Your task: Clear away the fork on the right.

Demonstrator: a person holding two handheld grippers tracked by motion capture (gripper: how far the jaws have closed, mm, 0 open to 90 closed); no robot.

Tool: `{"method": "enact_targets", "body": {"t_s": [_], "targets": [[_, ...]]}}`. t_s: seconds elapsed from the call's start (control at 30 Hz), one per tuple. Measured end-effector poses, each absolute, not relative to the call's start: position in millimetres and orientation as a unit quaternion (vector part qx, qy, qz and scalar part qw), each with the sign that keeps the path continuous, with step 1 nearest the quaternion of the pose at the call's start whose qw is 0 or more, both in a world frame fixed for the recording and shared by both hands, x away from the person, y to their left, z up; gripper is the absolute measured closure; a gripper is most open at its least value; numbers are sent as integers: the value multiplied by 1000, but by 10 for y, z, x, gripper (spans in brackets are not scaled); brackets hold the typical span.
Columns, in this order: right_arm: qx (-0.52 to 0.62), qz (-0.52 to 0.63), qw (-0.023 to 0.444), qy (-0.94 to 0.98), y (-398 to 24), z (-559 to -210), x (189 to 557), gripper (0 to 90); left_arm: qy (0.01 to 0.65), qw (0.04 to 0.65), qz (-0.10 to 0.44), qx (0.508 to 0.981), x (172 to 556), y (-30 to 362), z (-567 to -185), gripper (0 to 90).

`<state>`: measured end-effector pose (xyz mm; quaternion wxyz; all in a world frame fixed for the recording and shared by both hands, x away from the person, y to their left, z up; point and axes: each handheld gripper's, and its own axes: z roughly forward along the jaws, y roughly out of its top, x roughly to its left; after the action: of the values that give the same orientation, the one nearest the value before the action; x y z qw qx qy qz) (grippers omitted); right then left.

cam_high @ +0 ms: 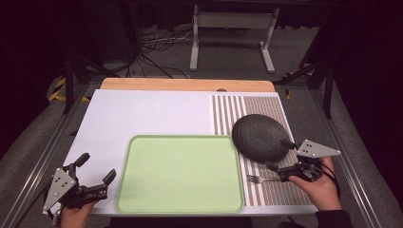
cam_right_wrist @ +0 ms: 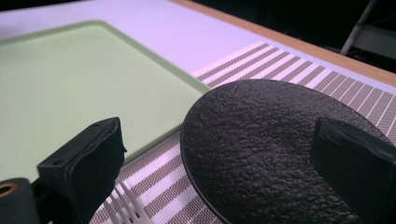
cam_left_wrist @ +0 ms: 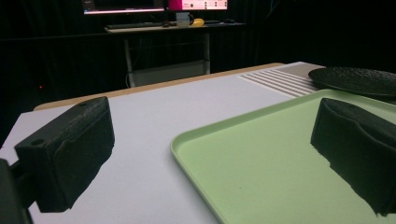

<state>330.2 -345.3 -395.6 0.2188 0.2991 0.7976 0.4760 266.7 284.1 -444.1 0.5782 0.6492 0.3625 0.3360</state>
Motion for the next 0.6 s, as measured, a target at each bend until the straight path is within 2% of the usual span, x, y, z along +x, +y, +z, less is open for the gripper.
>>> {"method": "enact_targets", "body": {"t_s": [0.6], "targets": [[261,374,167,874,-3374,-3724,3451,36,363,576,336,651,2670,2841,-4443,3]]}}
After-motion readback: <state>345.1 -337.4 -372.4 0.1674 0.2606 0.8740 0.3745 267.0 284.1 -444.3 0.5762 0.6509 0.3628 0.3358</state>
